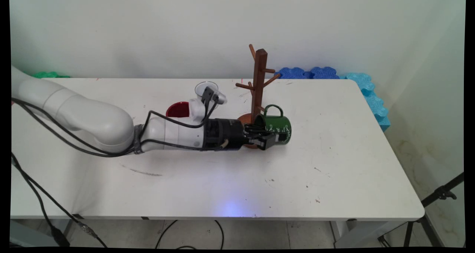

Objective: Place the picked object on the table

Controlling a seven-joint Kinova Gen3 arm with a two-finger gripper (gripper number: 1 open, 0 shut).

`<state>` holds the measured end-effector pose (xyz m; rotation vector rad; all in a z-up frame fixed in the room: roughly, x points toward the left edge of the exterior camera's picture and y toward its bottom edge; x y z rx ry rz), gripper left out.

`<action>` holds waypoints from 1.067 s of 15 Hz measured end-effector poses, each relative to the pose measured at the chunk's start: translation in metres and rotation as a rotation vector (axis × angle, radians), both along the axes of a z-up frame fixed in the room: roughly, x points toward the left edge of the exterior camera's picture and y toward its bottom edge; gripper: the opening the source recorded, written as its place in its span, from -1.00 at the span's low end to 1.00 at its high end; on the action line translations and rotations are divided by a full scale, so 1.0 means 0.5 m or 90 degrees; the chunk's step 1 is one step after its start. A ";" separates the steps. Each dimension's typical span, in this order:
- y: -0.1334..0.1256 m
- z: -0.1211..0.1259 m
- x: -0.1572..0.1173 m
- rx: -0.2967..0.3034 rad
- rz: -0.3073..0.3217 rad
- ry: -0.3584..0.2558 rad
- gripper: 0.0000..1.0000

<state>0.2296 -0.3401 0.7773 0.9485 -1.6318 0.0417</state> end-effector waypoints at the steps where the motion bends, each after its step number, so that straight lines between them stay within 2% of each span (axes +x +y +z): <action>1: 0.009 0.006 0.002 0.002 -0.004 0.001 -1.00; 9: 0.057 0.056 0.057 0.034 -0.033 -0.038 -1.00; 16: 0.065 0.151 0.126 -0.006 -0.040 -0.080 -1.00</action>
